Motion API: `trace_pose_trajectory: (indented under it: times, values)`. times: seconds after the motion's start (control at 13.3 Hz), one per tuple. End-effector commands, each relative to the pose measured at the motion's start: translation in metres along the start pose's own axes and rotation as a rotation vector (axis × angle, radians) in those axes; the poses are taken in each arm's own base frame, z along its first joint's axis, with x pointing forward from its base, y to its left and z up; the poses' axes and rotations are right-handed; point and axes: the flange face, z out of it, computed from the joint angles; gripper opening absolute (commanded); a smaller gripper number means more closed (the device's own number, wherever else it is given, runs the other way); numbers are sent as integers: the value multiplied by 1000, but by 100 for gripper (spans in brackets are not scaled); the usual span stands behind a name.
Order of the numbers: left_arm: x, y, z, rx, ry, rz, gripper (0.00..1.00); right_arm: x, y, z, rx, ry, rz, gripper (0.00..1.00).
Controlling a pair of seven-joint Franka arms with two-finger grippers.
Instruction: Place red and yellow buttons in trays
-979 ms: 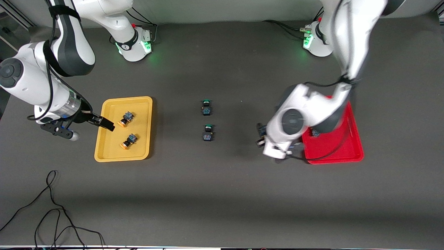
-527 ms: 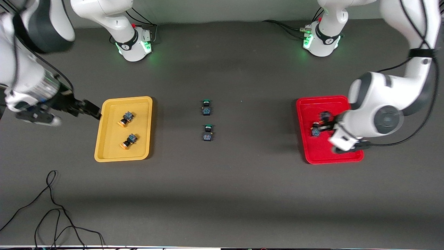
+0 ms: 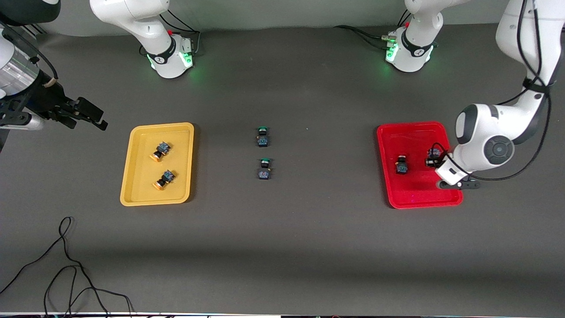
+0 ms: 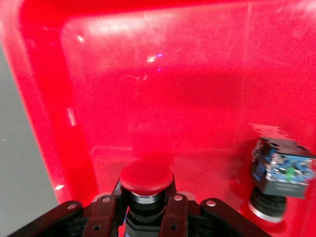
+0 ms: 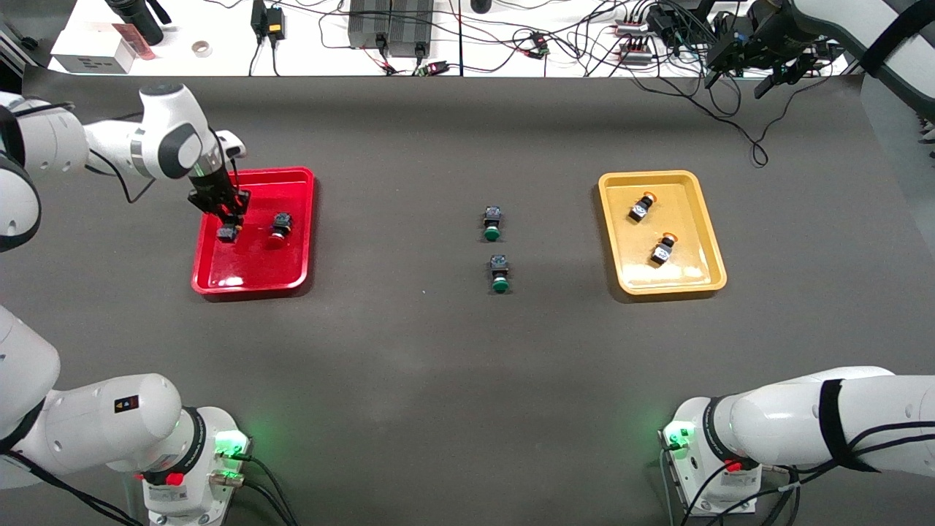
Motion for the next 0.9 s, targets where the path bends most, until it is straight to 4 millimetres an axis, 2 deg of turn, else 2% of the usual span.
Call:
trace_pose_trajectory:
  times: [0.0,0.08,0.23,0.38,0.6,0.75,0.83]
  values:
    - [3,-6,-27,38,12,25,100,4,0,4,-31,-8,-30,100]
    - [9,-9,-46,50,-7,20,100,3,-1,3,-36,-7,-36,100]
    - [16,-16,-119,75,-34,4,100,3,-7,6,-37,-11,-65,100]
    - [9,-13,-195,97,-47,11,100,3,-8,5,-37,-10,-96,100]
    - [-24,-18,-300,15,-35,101,100,4,-4,4,-61,-9,-154,100]
    - [-47,-19,-347,18,-28,105,100,4,0,4,-70,-17,-159,100]
    - [-59,-17,-364,24,-27,105,100,3,0,1,-87,-29,-167,100]
